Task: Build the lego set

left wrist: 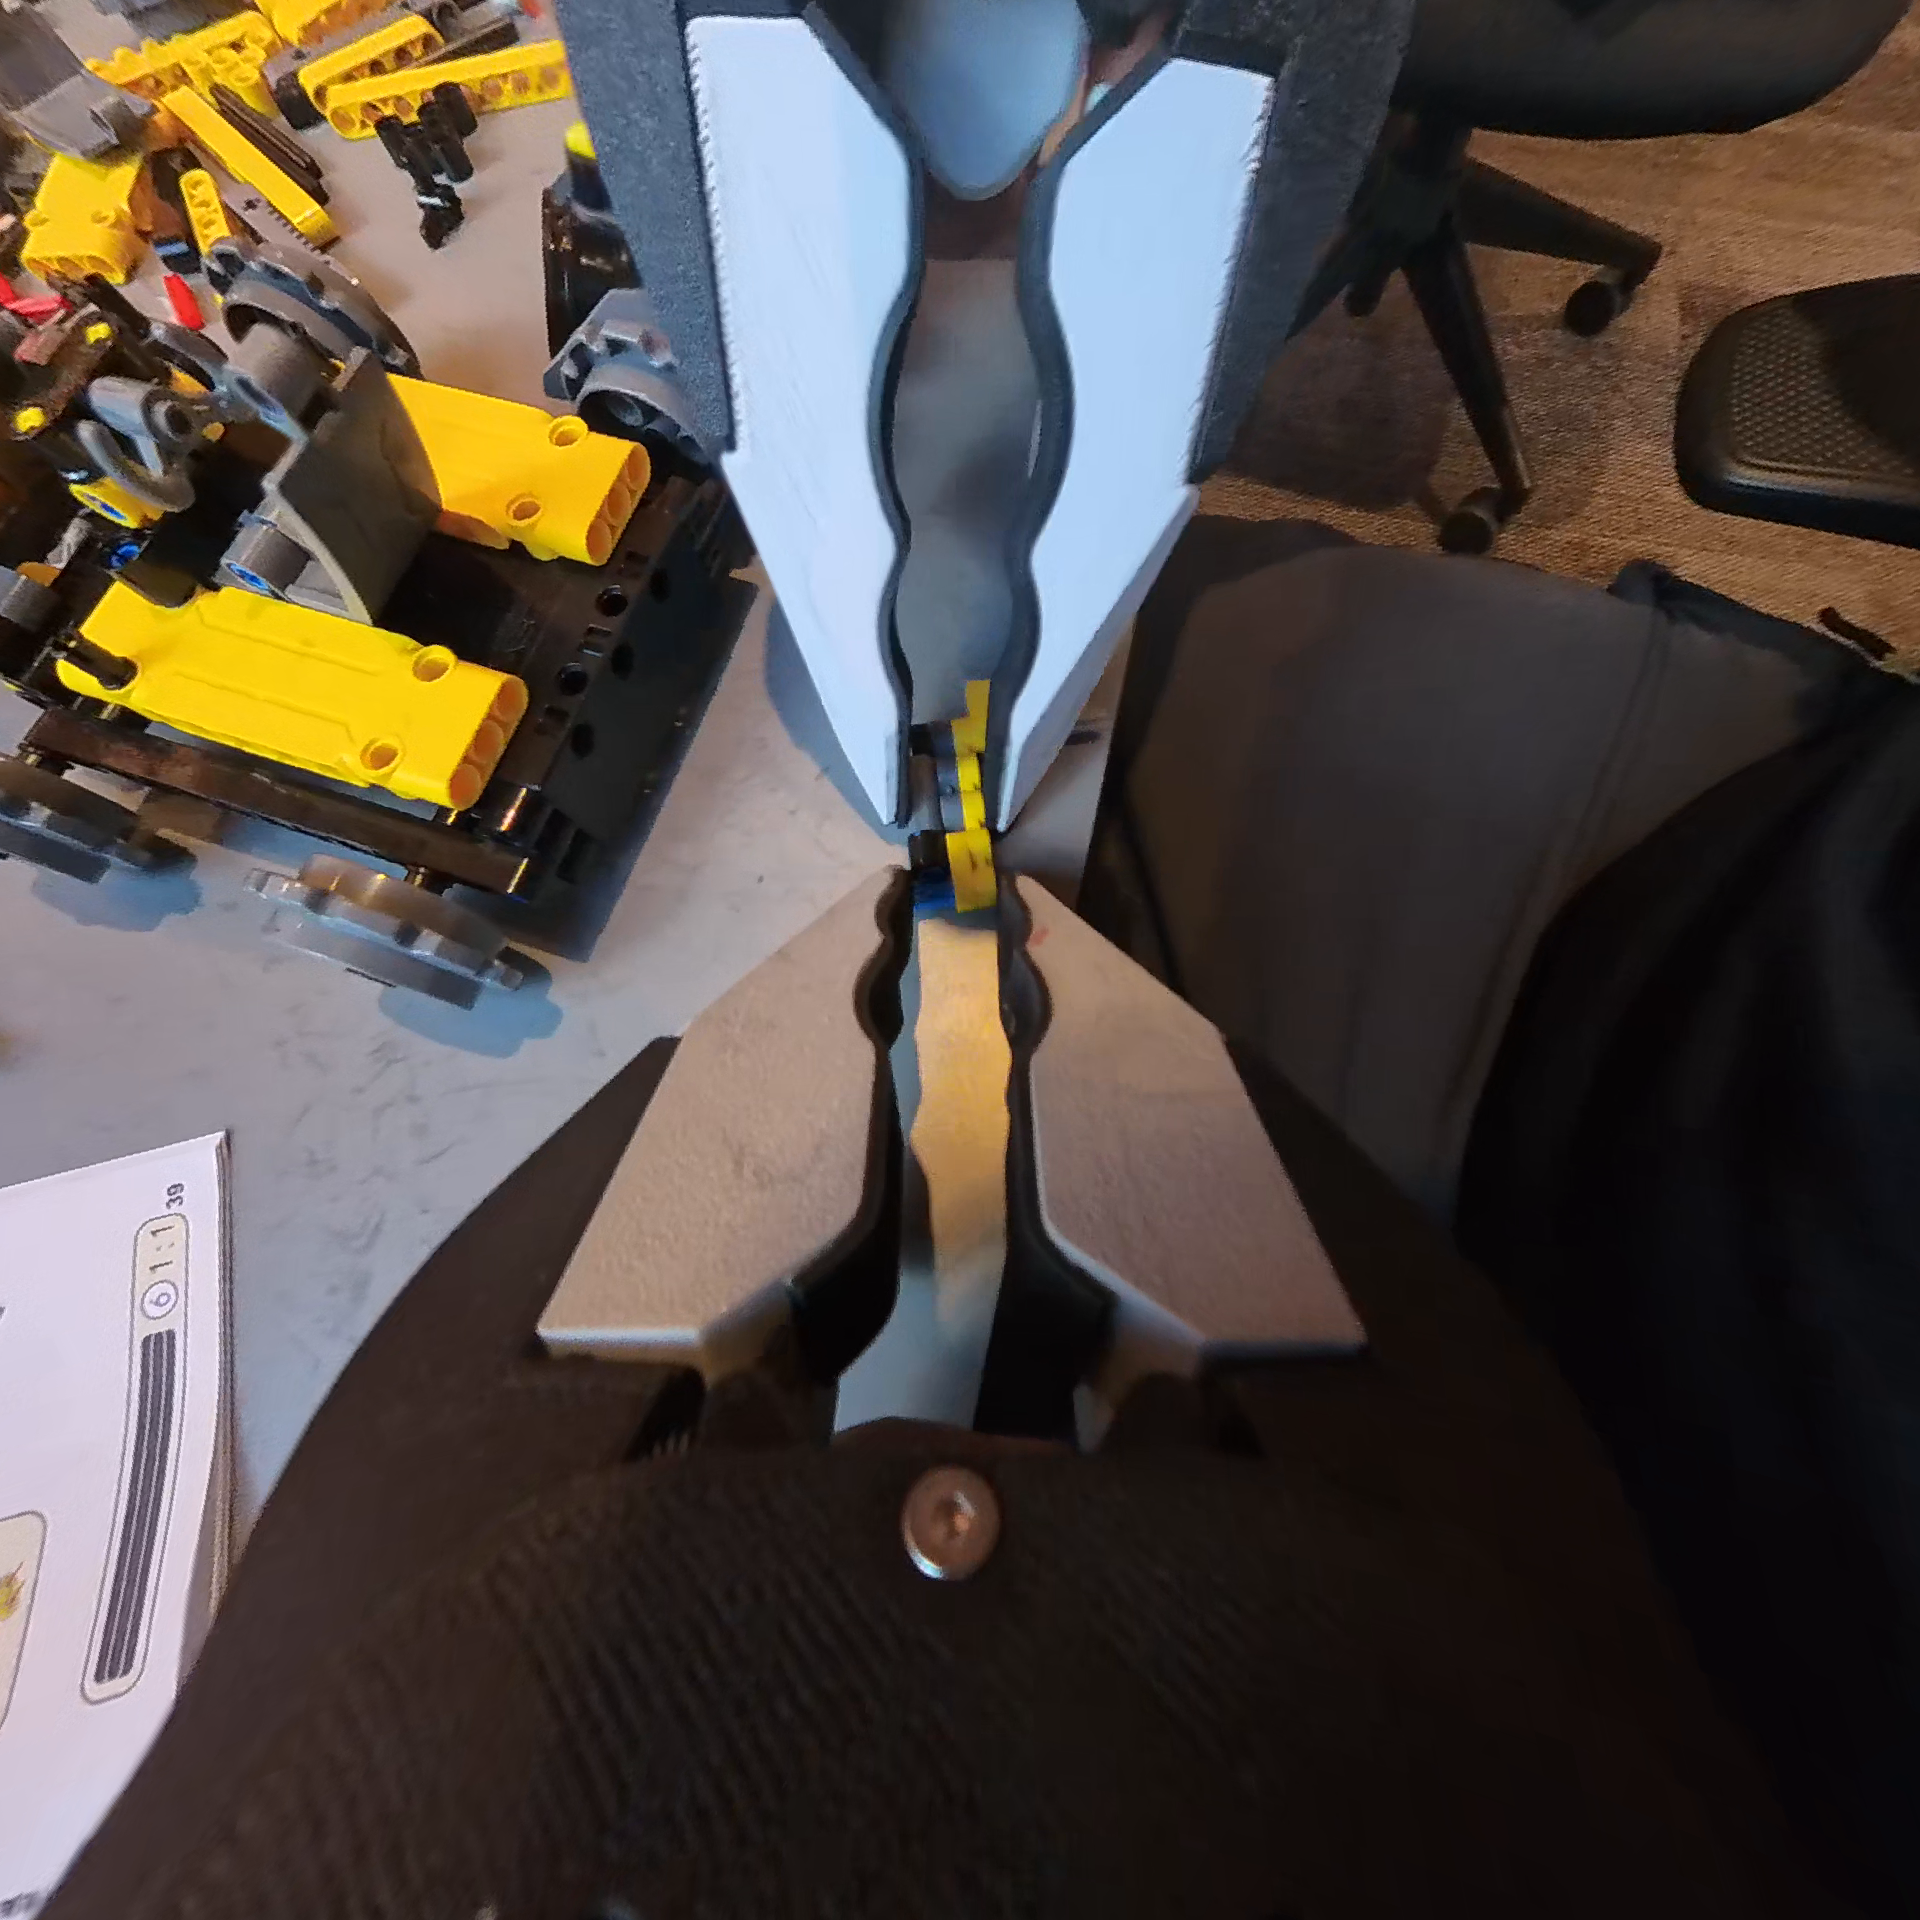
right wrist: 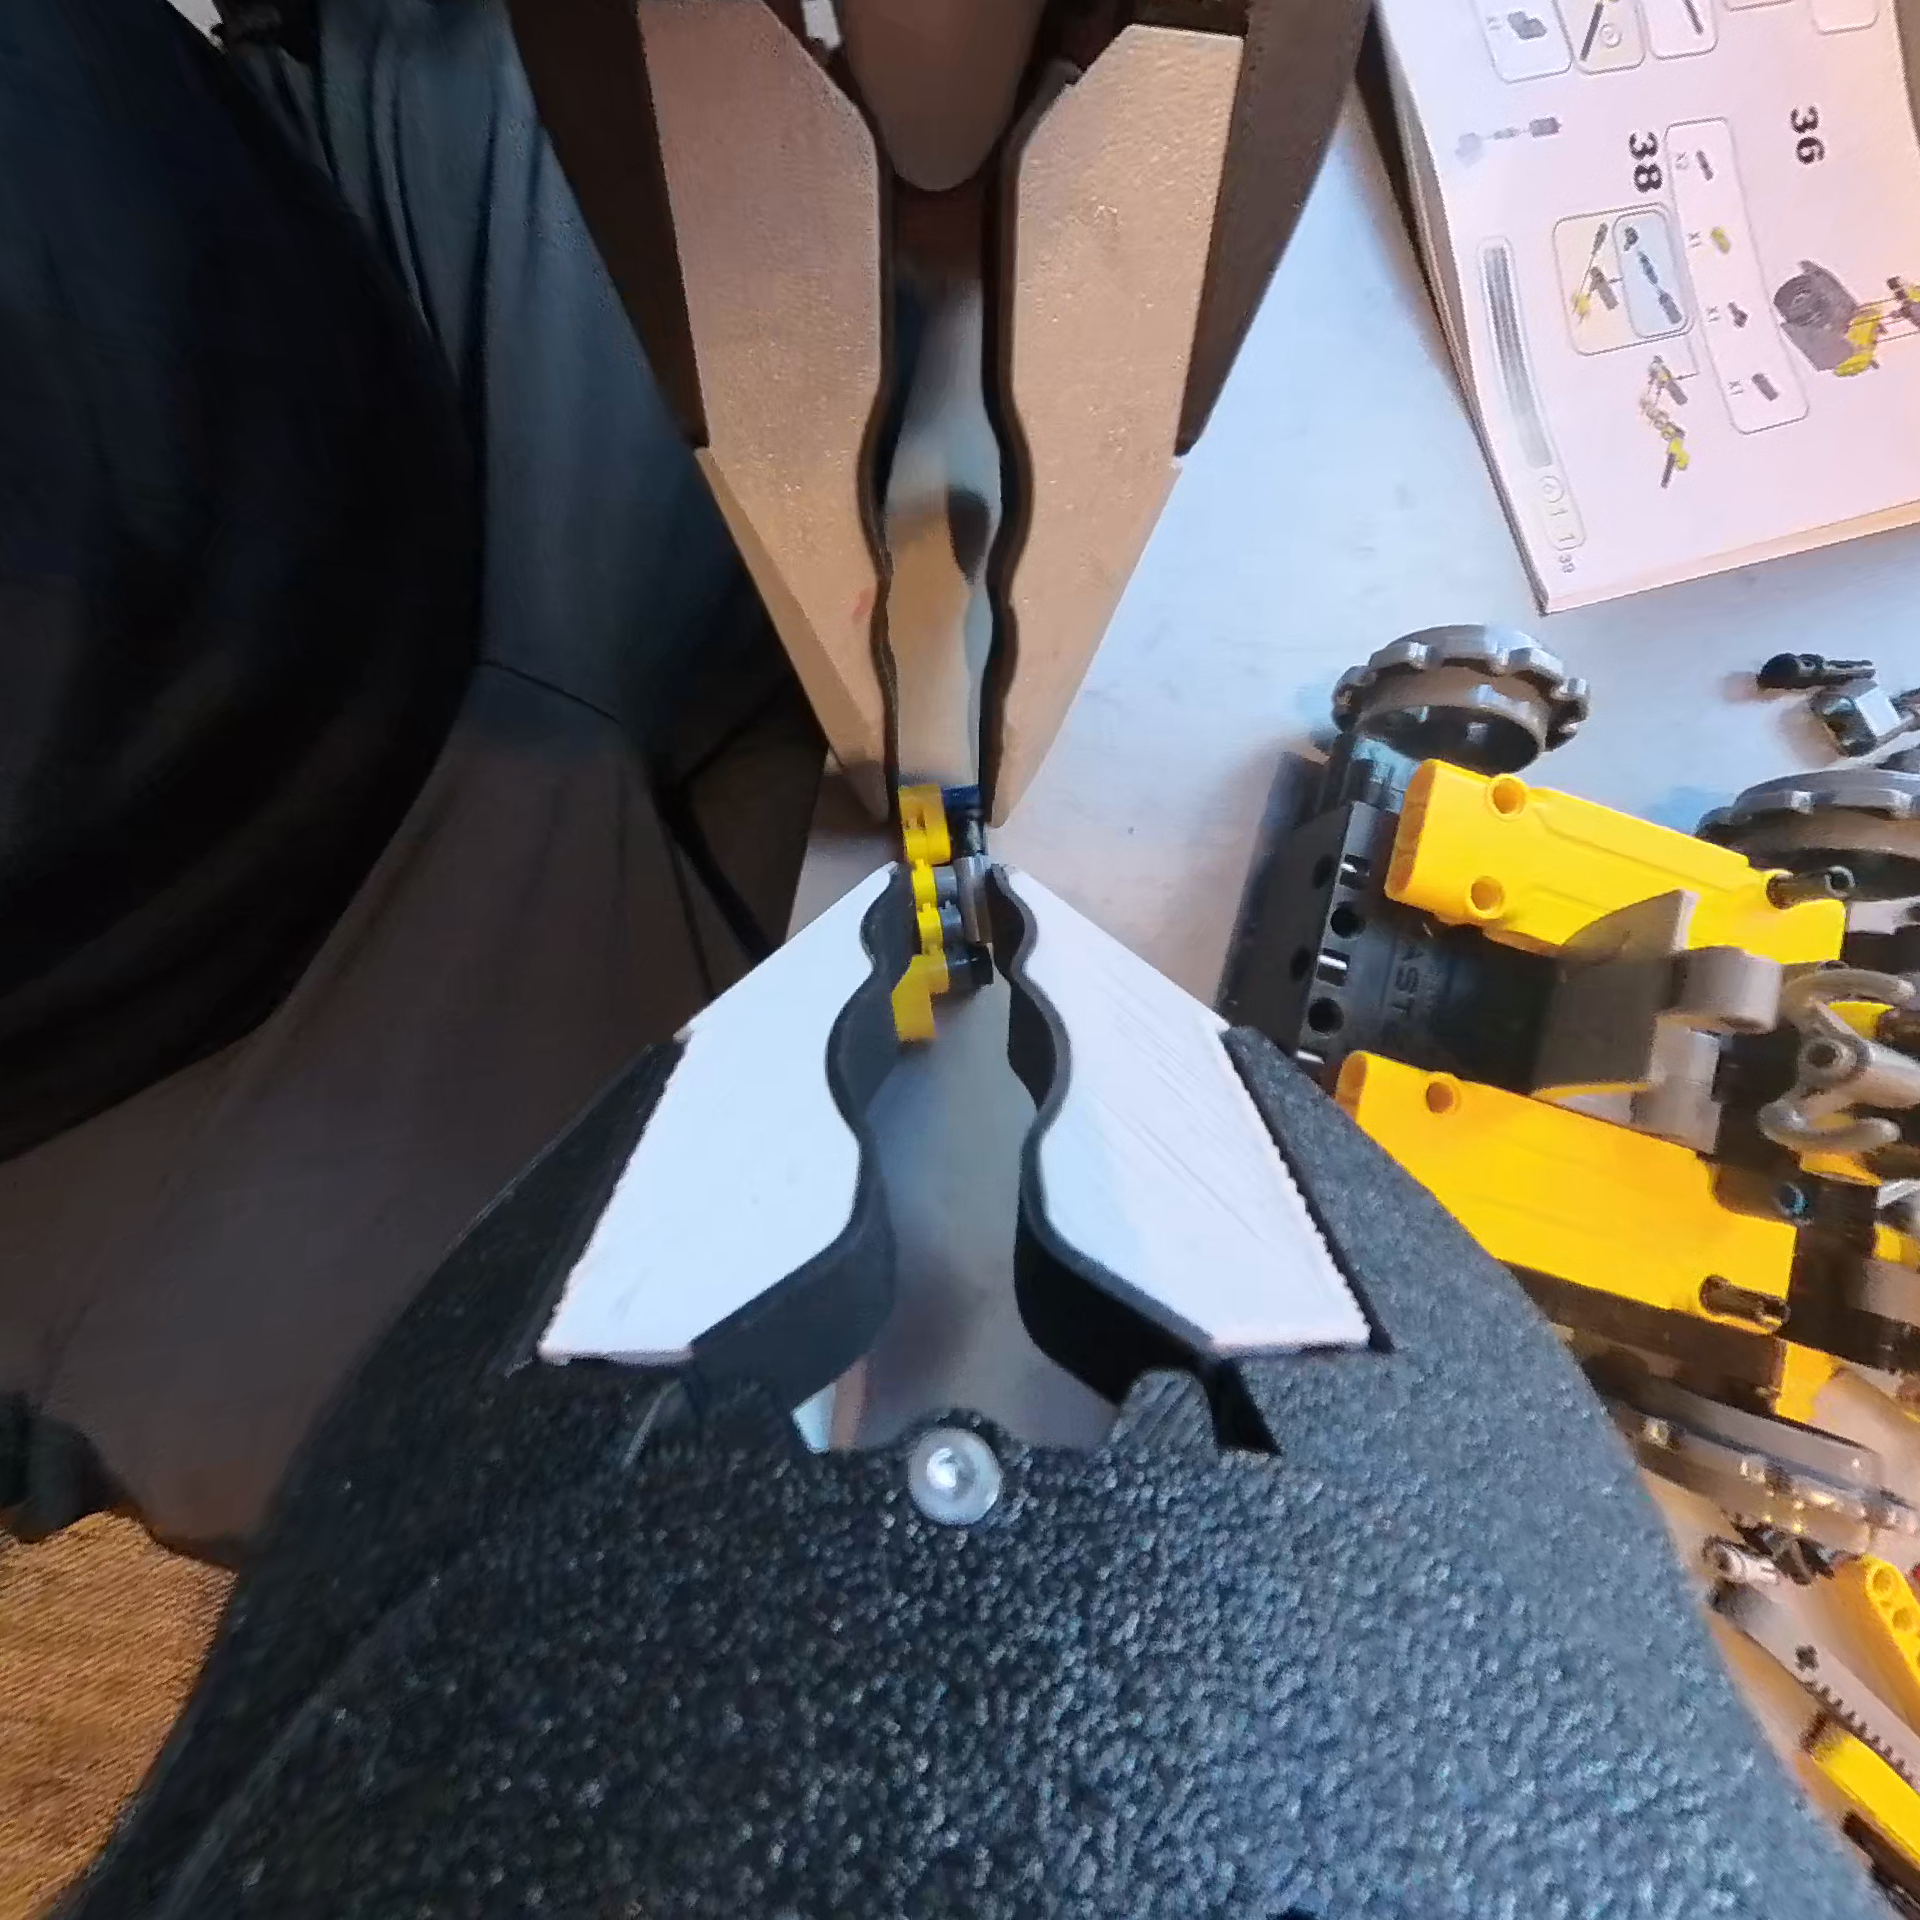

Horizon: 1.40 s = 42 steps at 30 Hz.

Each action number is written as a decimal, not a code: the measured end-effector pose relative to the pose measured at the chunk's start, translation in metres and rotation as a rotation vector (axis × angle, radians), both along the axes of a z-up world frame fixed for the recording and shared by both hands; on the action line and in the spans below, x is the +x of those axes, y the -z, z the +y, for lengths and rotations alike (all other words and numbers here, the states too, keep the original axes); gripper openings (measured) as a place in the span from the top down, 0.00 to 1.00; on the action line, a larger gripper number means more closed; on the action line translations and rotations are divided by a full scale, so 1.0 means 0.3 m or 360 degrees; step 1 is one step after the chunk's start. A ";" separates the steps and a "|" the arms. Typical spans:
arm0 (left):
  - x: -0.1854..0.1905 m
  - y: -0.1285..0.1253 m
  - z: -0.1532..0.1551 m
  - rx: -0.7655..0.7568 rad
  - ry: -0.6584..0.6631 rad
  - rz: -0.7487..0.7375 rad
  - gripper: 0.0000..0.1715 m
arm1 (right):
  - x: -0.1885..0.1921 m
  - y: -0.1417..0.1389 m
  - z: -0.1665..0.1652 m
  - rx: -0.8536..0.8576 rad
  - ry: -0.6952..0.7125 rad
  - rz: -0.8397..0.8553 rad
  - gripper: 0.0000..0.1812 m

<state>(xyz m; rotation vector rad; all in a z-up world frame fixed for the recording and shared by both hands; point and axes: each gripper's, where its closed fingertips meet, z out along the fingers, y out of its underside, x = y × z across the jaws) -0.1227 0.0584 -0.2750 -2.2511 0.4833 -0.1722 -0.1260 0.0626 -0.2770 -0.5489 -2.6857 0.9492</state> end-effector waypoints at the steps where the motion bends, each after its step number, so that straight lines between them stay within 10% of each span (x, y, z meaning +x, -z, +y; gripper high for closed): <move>1: 0.000 0.000 0.000 -0.0003 0.0002 -0.0006 0.92 | 0.000 0.000 0.000 0.0009 0.0000 0.0018 0.92; 15: 0.002 -0.001 0.030 0.0027 -0.0166 -0.0047 0.91 | -0.010 -0.037 0.059 0.0220 0.0288 0.0221 0.79; 22: -0.021 -0.040 -0.027 0.0059 -0.0264 -0.0079 0.70 | 0.079 -0.097 0.159 0.0047 0.0786 0.0338 0.81; 30: -0.366 -0.179 -0.284 0.0151 -0.0857 -0.0056 0.57 | 0.149 -0.186 0.235 -0.0212 0.1146 0.0443 0.79; 42: -0.667 -0.144 -0.345 -0.0007 -0.1104 0.0100 0.55 | -0.215 -0.377 -0.075 -0.0304 0.0724 0.0170 0.70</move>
